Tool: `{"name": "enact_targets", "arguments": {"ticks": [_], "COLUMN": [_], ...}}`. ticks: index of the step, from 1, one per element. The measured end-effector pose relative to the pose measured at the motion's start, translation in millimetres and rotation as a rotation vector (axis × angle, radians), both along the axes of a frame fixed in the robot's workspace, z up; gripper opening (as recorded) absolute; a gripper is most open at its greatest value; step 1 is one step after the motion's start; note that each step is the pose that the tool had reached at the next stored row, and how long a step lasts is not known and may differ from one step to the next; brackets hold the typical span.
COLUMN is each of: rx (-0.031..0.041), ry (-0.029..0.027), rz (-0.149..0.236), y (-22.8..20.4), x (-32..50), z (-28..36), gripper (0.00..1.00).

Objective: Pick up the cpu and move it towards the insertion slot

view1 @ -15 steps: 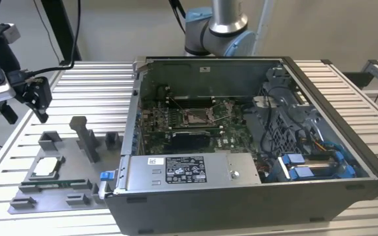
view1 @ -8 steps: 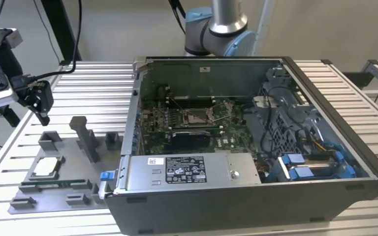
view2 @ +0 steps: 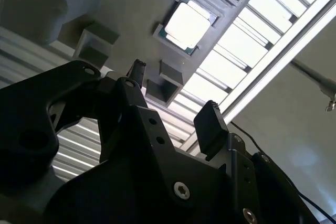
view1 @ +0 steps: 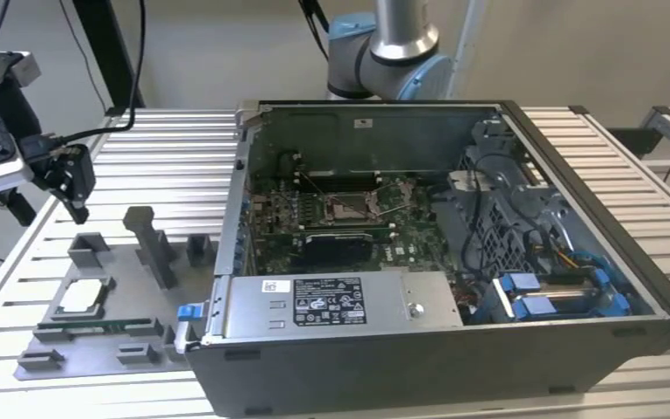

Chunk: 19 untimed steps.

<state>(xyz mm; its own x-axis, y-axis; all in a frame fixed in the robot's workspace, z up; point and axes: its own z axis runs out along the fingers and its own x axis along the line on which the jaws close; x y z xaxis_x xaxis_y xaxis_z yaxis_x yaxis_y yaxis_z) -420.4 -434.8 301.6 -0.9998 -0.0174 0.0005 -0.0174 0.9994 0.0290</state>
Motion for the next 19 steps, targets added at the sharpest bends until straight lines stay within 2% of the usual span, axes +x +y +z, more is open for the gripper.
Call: {"name": "enact_targets", "arguments": {"ticks": [4,19], "rx": [-0.0001,-0.0001], "ry": [0.0002,0.0001], "rz": [0.0,0.0], "y": [0.0,0.0], "x": [0.0,0.0], "z": [-3.2,-6.6], "gripper": [1.0,1.0]}}
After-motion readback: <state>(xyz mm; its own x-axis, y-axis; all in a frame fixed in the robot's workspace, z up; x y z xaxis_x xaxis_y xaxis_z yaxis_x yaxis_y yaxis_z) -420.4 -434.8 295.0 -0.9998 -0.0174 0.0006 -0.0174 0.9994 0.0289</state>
